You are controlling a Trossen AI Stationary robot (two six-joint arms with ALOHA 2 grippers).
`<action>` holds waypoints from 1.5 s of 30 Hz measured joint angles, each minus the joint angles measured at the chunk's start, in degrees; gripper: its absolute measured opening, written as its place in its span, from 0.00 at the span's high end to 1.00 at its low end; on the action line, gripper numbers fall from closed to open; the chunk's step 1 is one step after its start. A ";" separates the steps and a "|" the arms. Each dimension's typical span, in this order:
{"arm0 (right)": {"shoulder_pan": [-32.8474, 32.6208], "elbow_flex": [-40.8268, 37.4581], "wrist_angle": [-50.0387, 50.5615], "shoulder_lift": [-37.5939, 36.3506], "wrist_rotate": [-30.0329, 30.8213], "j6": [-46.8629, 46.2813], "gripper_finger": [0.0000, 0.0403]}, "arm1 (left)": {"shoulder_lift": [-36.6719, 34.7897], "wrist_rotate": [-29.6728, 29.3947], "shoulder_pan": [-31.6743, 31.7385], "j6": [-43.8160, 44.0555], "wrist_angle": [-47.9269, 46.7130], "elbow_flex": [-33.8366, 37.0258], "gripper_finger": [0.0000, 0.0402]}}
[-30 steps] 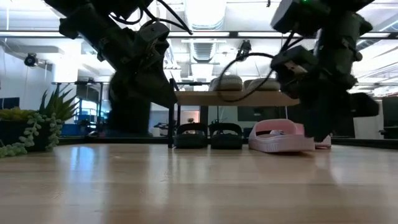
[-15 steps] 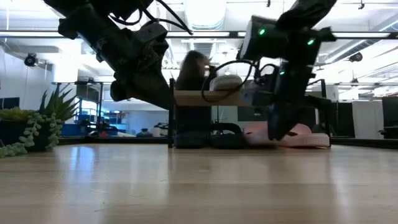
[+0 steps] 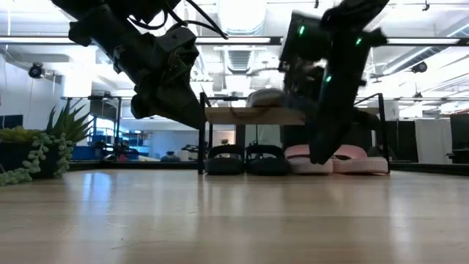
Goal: Pick and place slides into the shelf
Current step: Return to Home Position
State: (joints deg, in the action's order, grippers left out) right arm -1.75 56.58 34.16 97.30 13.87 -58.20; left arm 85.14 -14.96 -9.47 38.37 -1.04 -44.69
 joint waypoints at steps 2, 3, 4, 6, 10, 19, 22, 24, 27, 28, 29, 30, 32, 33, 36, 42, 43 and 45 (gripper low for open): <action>-2.43 0.21 -2.45 -0.29 -3.78 3.69 0.83 | 0.00 0.00 0.00 0.07 0.05 -0.04 0.82; -3.44 0.27 -4.01 -0.47 -5.34 5.11 0.83 | 0.00 0.11 -0.02 0.09 0.02 -0.19 0.82; -4.14 0.39 -5.53 -0.65 -6.69 6.16 0.83 | 0.00 0.52 0.00 0.12 0.30 -0.37 0.82; -4.87 0.64 -8.21 -1.17 -8.59 6.84 0.83 | 0.00 1.45 -0.02 0.25 1.29 -1.00 0.82; -4.67 2.16 -11.20 -1.60 -9.23 7.61 0.83 | -0.09 4.01 -0.02 0.35 3.69 -2.62 0.82; -2.17 10.83 -11.75 -1.60 -9.37 19.67 0.83 | -3.10 4.22 0.05 0.26 2.89 -5.75 0.82; -1.09 14.54 -11.77 -1.62 -9.36 23.68 0.83 | -5.79 4.07 0.72 0.22 3.04 -5.97 0.82; -0.57 17.05 -11.65 -1.62 -9.36 25.82 0.83 | -8.27 3.52 1.45 0.22 3.14 -5.92 0.82; -0.10 21.24 -10.73 -1.64 -9.34 29.52 0.83 | -12.09 1.97 2.38 0.20 3.10 -5.68 0.82; 0.03 22.60 -10.08 -1.66 -9.20 31.09 0.83 | -13.17 1.18 2.50 0.21 2.99 -5.64 0.82; 0.08 23.90 -9.47 -1.67 -9.03 32.56 0.83 | -14.23 0.92 2.59 0.20 3.28 -5.64 0.82; 0.20 25.23 -8.43 -1.67 -8.51 33.92 0.83 | -15.43 0.98 2.62 0.19 3.13 -5.63 0.82; 0.20 27.96 -5.32 -1.67 -6.65 35.87 0.83 | -17.42 0.96 2.60 0.20 3.26 -5.57 0.82; 0.28 29.55 -2.80 -1.67 -5.26 36.11 0.83 | -18.23 0.98 2.57 0.20 3.61 -5.63 0.82; 0.31 34.47 4.36 -1.67 -2.87 32.45 0.83 | -20.71 1.07 2.54 0.23 3.62 -5.60 0.82; -0.47 42.98 11.82 -1.67 -1.87 35.59 0.83 | -25.33 1.10 2.65 -0.24 3.94 -6.36 0.82; -0.64 43.85 12.89 -1.74 -1.36 36.20 0.83 | -26.04 1.06 2.64 -0.25 3.79 -6.36 0.82; -0.70 45.30 16.04 -1.77 -0.53 36.72 0.83 | -27.01 1.10 2.64 -0.26 3.87 -6.23 0.82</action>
State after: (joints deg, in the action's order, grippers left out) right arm -2.46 101.88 50.20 95.53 13.34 -21.47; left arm 58.14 -13.86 -6.83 38.11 2.83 -50.92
